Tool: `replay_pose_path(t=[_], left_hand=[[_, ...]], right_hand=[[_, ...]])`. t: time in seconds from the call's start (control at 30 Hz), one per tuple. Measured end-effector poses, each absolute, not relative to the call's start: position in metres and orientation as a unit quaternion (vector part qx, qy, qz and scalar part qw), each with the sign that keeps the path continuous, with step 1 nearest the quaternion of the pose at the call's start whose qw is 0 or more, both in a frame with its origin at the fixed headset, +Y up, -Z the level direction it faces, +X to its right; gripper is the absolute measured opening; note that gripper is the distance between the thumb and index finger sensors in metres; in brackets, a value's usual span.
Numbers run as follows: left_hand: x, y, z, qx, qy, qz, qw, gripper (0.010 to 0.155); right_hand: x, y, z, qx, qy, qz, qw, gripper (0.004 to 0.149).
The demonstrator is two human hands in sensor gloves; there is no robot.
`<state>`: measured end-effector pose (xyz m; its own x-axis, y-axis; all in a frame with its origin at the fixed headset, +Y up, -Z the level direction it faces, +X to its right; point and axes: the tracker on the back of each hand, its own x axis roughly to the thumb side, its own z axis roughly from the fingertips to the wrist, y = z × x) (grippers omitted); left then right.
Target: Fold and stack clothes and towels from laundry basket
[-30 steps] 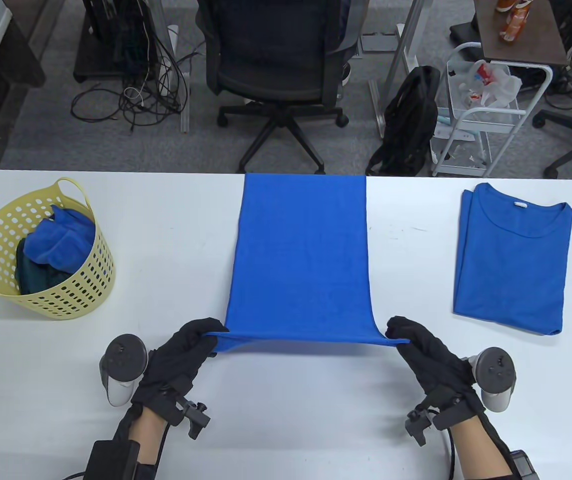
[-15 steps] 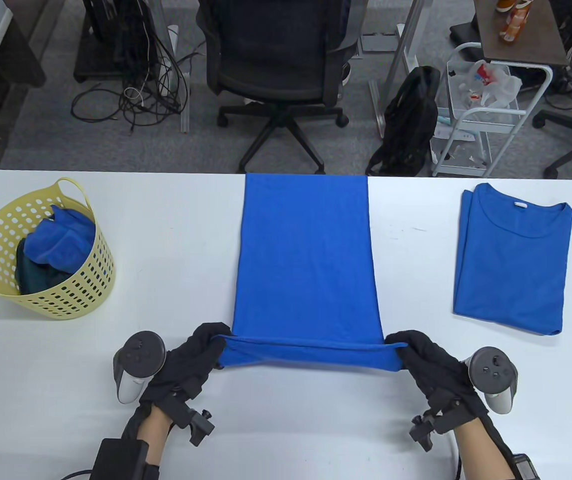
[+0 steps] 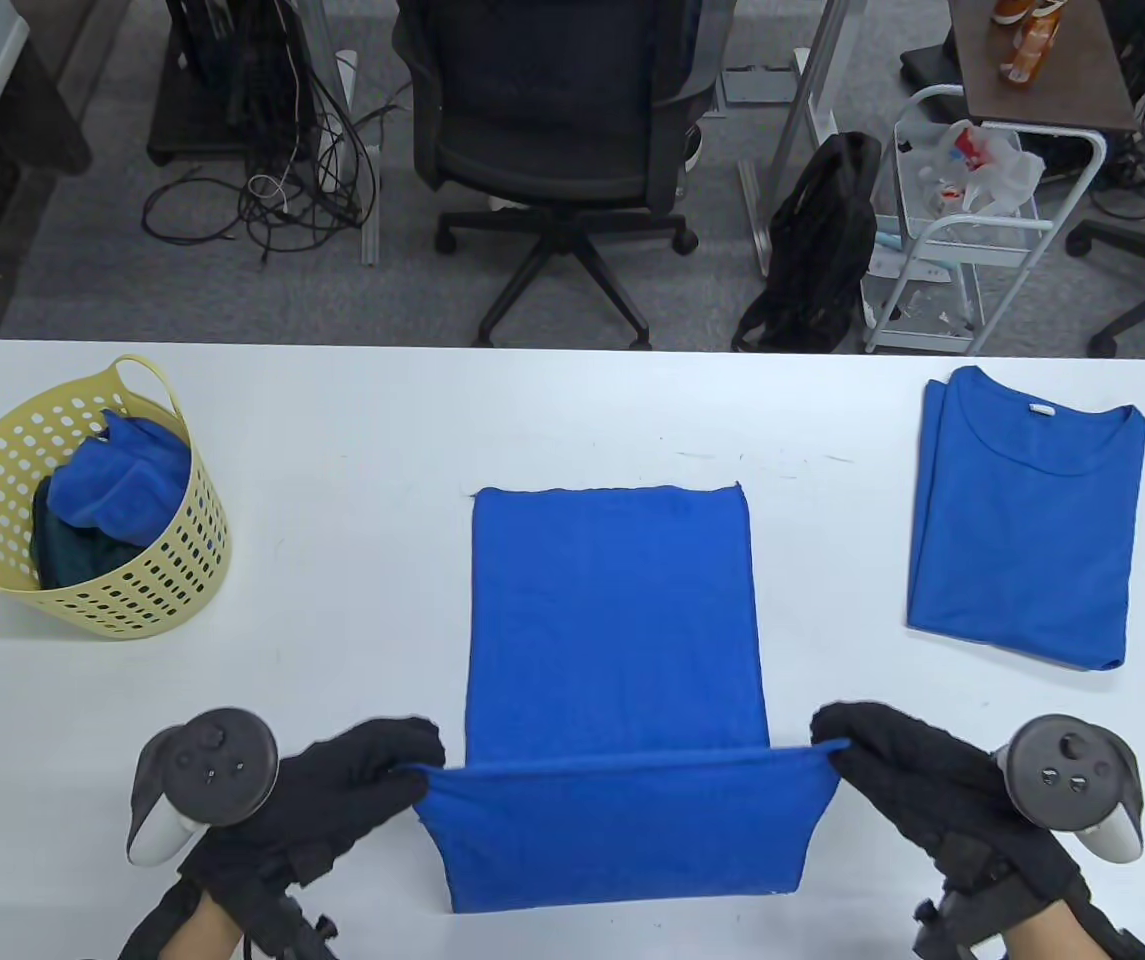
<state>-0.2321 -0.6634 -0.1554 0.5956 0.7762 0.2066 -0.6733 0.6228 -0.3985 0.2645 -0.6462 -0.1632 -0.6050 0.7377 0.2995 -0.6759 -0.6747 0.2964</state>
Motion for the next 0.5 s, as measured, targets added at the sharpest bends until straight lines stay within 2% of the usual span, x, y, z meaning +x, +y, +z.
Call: replay_pose_path(t=[0.07,0.2,0.33,0.5], left_hand=[[-0.229,-0.655,-0.194,-0.118,-0.133,0.366,0.913,0.045],[-0.213,-0.648,-0.26,-0.098,-0.074,0.321,0.939,0.045],[-0.201,-0.659,-0.314,-0.101,-0.016,0.298,0.949,0.046],[-0.198,-0.68,-0.342,-0.107,0.054,0.291,0.949,0.046]], right_hand=[[0.253,-0.642,-0.196,0.165,0.053,0.924,0.342,0.04],[0.231,-0.641,-0.268,0.103,0.029,0.955,0.275,0.04],[0.216,-0.658,-0.325,0.03,0.052,0.966,0.251,0.04],[0.206,-0.684,-0.357,-0.036,0.058,0.973,0.219,0.04]])
